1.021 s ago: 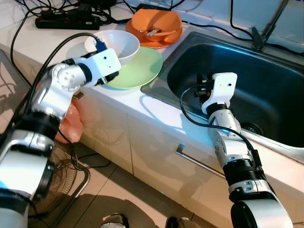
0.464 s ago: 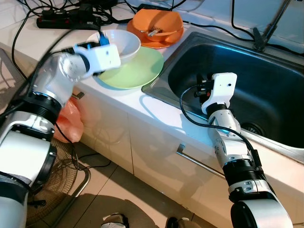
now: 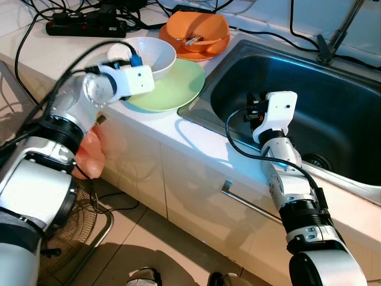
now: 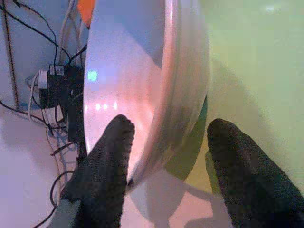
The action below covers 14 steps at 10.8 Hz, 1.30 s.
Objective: Kitchen organization
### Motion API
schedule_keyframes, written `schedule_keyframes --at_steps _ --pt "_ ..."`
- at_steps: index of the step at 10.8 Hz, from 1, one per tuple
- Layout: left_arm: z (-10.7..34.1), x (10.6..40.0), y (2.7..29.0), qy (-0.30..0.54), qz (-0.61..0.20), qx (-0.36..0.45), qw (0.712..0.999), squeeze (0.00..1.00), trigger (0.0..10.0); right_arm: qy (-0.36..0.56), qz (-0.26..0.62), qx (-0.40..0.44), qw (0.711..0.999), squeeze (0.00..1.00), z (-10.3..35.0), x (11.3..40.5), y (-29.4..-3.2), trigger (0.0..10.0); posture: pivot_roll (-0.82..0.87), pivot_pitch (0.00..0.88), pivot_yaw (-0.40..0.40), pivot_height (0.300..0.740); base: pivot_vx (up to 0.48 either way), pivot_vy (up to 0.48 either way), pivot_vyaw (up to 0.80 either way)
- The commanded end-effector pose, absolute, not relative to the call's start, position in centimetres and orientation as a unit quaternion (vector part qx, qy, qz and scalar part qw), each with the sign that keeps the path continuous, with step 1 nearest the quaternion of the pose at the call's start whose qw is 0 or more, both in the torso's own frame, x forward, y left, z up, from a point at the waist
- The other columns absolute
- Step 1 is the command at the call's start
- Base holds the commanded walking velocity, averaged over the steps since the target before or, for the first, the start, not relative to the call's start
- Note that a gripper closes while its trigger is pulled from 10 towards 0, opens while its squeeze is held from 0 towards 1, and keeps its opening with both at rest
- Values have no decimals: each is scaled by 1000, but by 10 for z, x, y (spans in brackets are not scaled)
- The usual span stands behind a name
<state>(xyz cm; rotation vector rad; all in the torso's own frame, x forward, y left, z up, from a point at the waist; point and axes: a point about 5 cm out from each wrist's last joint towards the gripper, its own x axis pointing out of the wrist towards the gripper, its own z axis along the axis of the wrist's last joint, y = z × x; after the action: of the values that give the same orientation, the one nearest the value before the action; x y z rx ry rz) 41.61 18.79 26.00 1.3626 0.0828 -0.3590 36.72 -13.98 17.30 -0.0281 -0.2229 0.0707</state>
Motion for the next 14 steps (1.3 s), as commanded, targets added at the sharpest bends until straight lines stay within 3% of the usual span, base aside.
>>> schedule_keyframes --at_steps 1,7,14 --pt "262 417 186 31 -165 632 756 0 0 -111 24 -11 993 0 173 367 -144 10000 73 112 -2 740 0 0 0" --pt "251 417 187 40 -157 655 738 0 0 -110 18 -10 994 0 172 366 -146 10000 65 113 -2 740 0 0 0" --pt "248 420 194 6 -69 700 711 0 0 -112 4 -9 994 0 172 366 -150 10000 57 111 -1 740 0 0 0"
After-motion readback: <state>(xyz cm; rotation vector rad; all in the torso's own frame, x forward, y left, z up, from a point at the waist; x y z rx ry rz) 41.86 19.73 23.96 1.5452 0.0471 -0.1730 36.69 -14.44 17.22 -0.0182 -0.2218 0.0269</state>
